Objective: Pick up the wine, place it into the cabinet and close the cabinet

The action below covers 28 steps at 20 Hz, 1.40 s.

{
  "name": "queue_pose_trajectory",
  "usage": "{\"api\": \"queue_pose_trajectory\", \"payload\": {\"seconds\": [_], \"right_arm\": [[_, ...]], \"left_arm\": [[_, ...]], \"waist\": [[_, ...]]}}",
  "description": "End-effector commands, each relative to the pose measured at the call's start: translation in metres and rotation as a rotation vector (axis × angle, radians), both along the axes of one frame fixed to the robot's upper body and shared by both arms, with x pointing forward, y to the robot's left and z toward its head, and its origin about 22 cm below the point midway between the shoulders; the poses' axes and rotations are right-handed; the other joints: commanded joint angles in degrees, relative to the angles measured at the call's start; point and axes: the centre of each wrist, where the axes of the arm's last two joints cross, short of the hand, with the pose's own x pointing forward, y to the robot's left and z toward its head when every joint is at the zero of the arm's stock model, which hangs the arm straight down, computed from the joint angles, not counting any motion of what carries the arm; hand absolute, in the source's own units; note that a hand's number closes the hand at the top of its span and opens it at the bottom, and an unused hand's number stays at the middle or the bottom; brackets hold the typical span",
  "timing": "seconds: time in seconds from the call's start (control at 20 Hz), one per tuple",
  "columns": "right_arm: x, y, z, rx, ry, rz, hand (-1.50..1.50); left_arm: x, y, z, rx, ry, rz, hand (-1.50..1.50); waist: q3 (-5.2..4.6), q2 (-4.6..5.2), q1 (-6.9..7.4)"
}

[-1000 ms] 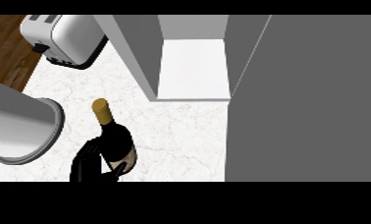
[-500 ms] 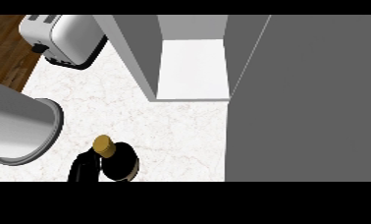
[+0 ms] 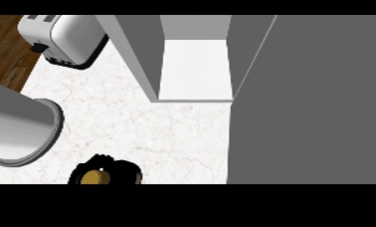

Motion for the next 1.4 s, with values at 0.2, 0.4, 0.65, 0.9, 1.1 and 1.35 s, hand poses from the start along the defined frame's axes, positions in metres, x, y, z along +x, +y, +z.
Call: {"api": "queue_pose_trajectory", "payload": {"seconds": [0.2,0.4,0.65,0.9,1.1,1.35], "right_arm": [[-0.01,-0.009,-0.016,0.018,0.015,0.01,-1.5],[0.002,-0.008,0.005,0.024,0.009,-0.001,-1.5],[0.004,-0.003,-0.008,0.01,0.001,0.015,-1.5],[-0.001,0.0,-0.004,-0.007,0.022,0.016,-1.5],[0.015,0.0,-0.01,0.007,0.011,-0.003,-1.5],[0.015,-0.024,-0.003,0.033,0.007,0.023,-1.5]], "left_arm": [[-0.009,-0.015,0.031,-0.069,-0.101,-0.077,1.5],[0.005,-0.025,0.065,-0.071,-0.105,-0.086,1.5],[0.007,-0.04,0.108,-0.078,-0.109,-0.098,1.5],[0.028,-0.081,0.144,-0.077,-0.161,-0.094,1.5],[0.037,-0.089,0.17,-0.061,-0.195,-0.085,1.5],[0.084,-0.096,0.188,-0.083,-0.171,-0.086,1.5]], "waist": [[-0.16,0.1,-0.08],[-0.18,0.14,0.06],[-0.18,0.15,0.11],[-0.18,0.14,-0.07],[-0.19,0.16,0.05],[-0.2,0.22,-0.22]]}}
